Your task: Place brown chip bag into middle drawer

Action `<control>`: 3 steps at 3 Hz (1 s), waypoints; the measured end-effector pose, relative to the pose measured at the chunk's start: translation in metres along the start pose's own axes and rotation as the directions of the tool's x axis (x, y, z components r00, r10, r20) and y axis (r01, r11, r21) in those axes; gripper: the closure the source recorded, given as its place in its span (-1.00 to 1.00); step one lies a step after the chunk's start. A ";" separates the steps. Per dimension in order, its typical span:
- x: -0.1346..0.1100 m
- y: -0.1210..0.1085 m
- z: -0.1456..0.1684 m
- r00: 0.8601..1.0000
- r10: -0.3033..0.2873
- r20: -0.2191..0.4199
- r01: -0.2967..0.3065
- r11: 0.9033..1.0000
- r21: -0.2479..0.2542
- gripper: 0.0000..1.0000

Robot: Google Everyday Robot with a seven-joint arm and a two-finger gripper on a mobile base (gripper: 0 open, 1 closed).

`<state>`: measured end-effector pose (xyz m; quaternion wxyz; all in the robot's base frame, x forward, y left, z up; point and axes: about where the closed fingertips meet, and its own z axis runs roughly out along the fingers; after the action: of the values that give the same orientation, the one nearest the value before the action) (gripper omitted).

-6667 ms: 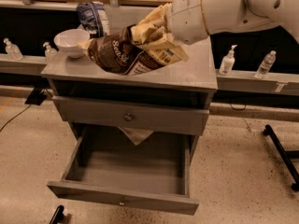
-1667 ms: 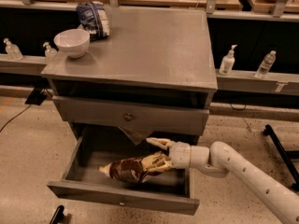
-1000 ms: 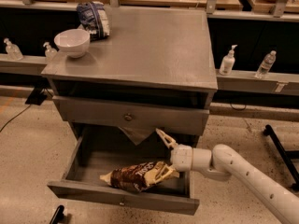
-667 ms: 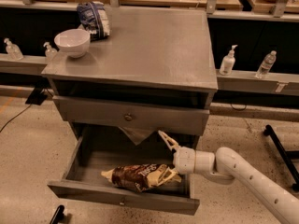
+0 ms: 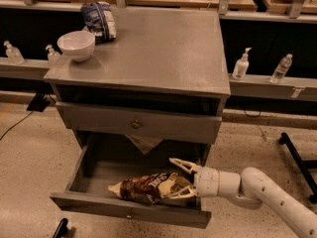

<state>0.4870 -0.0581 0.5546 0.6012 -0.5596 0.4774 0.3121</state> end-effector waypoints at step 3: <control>-0.013 0.036 -0.059 0.997 0.053 0.049 -0.052 0.998 -0.021 -1.00</control>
Offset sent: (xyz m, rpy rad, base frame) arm -0.0501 -0.0443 -0.0003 0.0042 0.0948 0.0814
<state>0.4365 -0.1066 0.5579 0.5991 -0.5449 0.4738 0.3460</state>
